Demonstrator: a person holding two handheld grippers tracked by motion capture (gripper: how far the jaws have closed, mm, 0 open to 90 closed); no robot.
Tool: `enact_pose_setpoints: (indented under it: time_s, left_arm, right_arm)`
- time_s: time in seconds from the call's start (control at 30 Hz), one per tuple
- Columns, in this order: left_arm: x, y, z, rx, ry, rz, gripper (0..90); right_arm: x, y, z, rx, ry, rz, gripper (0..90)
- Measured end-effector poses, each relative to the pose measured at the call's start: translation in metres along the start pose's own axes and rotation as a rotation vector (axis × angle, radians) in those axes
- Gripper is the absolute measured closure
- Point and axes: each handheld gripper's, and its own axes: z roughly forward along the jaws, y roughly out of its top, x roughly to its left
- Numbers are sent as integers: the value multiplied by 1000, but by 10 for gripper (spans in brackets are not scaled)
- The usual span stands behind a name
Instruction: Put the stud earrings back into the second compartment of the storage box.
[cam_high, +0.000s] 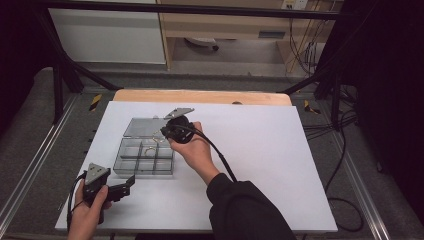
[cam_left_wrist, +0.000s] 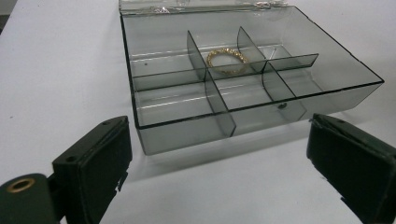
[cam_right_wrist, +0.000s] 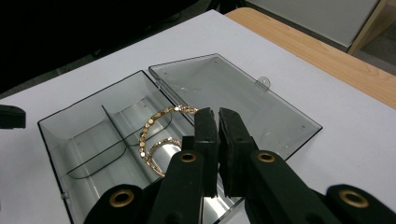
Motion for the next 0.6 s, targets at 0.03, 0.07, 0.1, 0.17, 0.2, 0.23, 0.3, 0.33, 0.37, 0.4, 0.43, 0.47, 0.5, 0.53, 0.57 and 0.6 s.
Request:
enact_pose_setpoints:
  time_s: [0.03,0.07,0.1,0.17,0.2,0.23,0.3,0.33,0.37,0.4,0.43,0.47,0.5,0.53,0.57,0.6]
  left_arm:
    - [0,0,0,0,0,0,71]
    - [0,0,0,0,0,0,71]
    - [0,0,0,0,2,3,72]
    - [0,0,0,1,2,4,72]
    - [0,0,0,1,2,4,71]
    - [0,0,0,2,3,5,72]
    - [0,0,0,2,3,5,72]
    - [0,0,0,2,4,5,72]
    - [0,0,0,2,4,6,72]
    - [0,0,0,2,4,6,72]
    - [-1,0,0,2,5,6,72]
    - [-1,0,0,2,7,8,72]
    - [-1,0,0,3,7,10,72]
    - [-1,0,0,4,7,11,72]
    - [-1,0,0,5,7,12,72]
    - [-1,1,0,6,7,14,72]
  right_arm:
    - [0,0,2,2,-1,2,873]
    - [-1,1,4,2,-1,5,874]
    - [-1,1,5,2,-4,8,874]
    - [-1,1,8,12,-5,6,873]
    - [-1,1,9,9,-6,7,874]
    - [0,1,11,7,-6,9,874]
    - [0,2,13,10,-5,5,874]
    - [0,2,13,8,-5,6,874]
    - [1,2,14,11,-5,7,873]
    - [1,2,15,12,-7,6,873]
    - [2,2,16,16,-5,6,874]
    - [2,2,17,14,-4,7,874]
    - [2,2,17,19,-2,2,873]
    - [2,2,18,20,-4,0,873]
    - [3,2,19,18,-2,2,873]
    - [4,2,19,18,-3,4,874]
